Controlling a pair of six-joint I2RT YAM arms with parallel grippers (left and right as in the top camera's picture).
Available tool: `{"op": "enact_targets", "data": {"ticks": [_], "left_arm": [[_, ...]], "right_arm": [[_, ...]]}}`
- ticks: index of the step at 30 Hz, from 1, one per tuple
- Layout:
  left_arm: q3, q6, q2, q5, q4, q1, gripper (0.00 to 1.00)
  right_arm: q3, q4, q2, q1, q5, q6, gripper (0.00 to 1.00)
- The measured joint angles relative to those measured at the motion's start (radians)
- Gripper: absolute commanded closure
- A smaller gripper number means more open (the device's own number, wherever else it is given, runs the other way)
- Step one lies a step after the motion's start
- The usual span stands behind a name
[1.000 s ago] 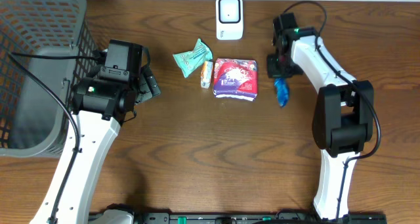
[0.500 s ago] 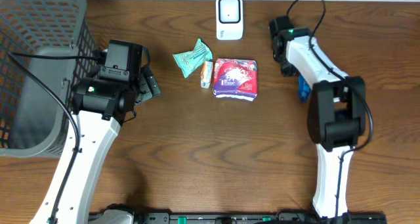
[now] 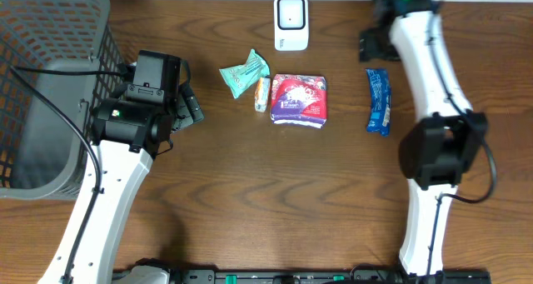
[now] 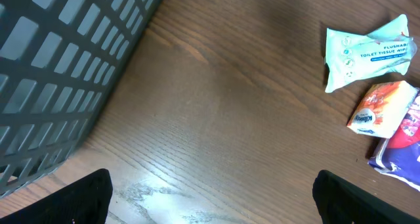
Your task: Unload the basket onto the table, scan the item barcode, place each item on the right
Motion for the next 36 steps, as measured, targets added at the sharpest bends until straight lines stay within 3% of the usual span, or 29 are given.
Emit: {"op": "enact_targets", "data": {"ticks": [4, 8, 10, 13, 20, 23, 25, 28, 30, 36], "left_arm": [[0.000, 0.000, 0.000, 0.000, 0.000, 0.000, 0.02], [0.000, 0.000, 0.000, 0.000, 0.000, 0.000, 0.02], [0.000, 0.000, 0.000, 0.000, 0.000, 0.000, 0.02], [0.000, 0.000, 0.000, 0.000, -0.001, 0.000, 0.02], [0.000, 0.000, 0.000, 0.000, 0.000, 0.000, 0.02], [0.000, 0.000, 0.000, 0.000, 0.000, 0.000, 0.02], [0.000, 0.000, 0.000, 0.000, 0.000, 0.000, 0.02], [0.000, 0.000, 0.000, 0.000, 0.000, 0.000, 0.02], [0.000, 0.000, 0.000, 0.000, 0.000, 0.000, 0.02], [0.000, 0.000, 0.000, 0.000, 0.000, 0.000, 0.02]], "right_arm": [[-0.002, -0.092, -0.017, -0.122, -0.171, -0.100, 0.14], [-0.131, -0.084, -0.016, -0.208, -0.257, -0.155, 0.28], [-0.197, -0.044, -0.016, -0.222, -0.285, -0.166, 0.46], [-0.301, 0.030, -0.016, -0.232, -0.343, -0.179, 0.53], [-0.482, 0.197, -0.015, -0.220, -0.470, -0.181, 0.49], [-0.500, 0.262, -0.014, -0.195, -0.486, -0.171, 0.66], [-0.500, 0.305, -0.014, -0.183, -0.493, -0.150, 0.84], [-0.500, 0.345, -0.014, -0.174, -0.502, -0.111, 0.85], [-0.500, 0.367, -0.014, -0.167, -0.505, -0.097, 0.99], [-0.500, 0.432, -0.014, -0.123, -0.480, -0.069, 0.99]]}}
